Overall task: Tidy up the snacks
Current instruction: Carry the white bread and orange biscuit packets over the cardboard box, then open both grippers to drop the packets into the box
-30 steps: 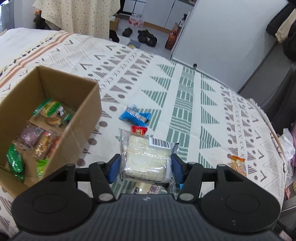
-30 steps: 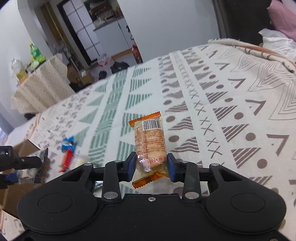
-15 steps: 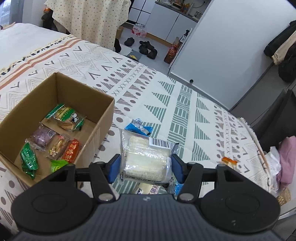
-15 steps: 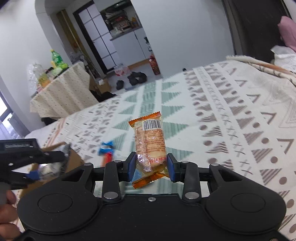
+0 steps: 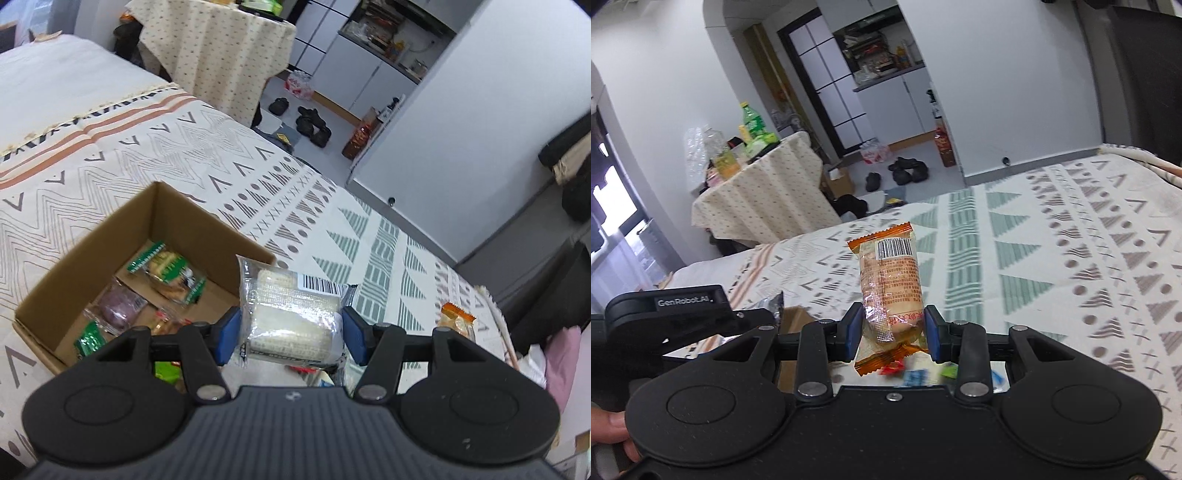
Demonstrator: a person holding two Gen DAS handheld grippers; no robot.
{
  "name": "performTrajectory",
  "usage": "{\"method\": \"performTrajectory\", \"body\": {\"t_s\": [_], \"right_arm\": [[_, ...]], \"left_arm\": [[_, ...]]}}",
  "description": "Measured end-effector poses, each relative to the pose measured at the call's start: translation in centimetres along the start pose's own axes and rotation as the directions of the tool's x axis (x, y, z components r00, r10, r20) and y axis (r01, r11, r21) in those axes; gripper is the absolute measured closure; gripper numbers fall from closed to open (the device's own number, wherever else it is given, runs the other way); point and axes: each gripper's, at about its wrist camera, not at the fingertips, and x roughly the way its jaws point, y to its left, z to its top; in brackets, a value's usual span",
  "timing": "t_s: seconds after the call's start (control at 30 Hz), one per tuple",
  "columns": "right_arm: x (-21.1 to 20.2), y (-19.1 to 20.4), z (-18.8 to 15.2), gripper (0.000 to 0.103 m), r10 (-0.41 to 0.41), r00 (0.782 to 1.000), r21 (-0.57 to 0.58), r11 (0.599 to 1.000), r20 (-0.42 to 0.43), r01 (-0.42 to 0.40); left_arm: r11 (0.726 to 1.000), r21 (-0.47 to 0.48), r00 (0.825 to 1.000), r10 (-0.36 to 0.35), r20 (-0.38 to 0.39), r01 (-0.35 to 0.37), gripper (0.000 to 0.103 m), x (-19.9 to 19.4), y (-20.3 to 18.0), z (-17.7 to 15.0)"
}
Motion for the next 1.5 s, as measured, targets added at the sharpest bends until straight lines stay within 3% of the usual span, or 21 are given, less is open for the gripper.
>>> {"method": "performTrajectory", "body": {"t_s": [0.13, 0.33, 0.7, 1.17, 1.27, 1.37, 1.5], "right_arm": [[0.6, 2.0, 0.3, 0.068, 0.025, 1.000, -0.012, 1.000, -0.001, -0.025], [1.6, 5.0, 0.4, 0.068, 0.064, 0.998, -0.025, 0.998, -0.013, -0.064], [4.7, 9.8, -1.0, 0.068, 0.118, 0.990, -0.043, 0.992, -0.075, -0.121], [8.7, 12.4, -3.7, 0.068, 0.030, 0.989, -0.041, 0.998, -0.142, -0.036], [9.2, 12.7, -3.7, 0.065, 0.019, 0.989, -0.041, 0.999, -0.147, -0.025], [9.1, 12.9, -3.8, 0.054, 0.025, 0.988, -0.054, 0.998, -0.155, -0.034], [7.8, 12.2, -3.6, 0.049, 0.010, 0.990, -0.069, 0.997, -0.138, -0.019]], "left_arm": [[0.998, -0.015, 0.997, 0.061, 0.047, -0.060, 0.046, -0.7, 1.4, 1.3], [0.994, -0.068, 0.993, 0.088, 0.078, -0.083, 0.046, -1.3, 3.9, 3.3], [0.982, -0.156, 0.993, 0.112, 0.025, -0.107, 0.045, 0.4, 8.1, 4.7], [0.977, -0.181, 0.994, 0.111, -0.012, -0.111, 0.040, 1.8, 9.6, 4.9], [0.975, -0.191, 0.994, 0.109, -0.019, -0.111, 0.037, 1.9, 9.8, 4.9], [0.975, -0.192, 0.994, 0.105, -0.024, -0.108, 0.031, 2.0, 9.7, 4.8], [0.979, -0.179, 0.995, 0.097, -0.033, -0.102, 0.016, 2.2, 8.7, 4.5]]}}
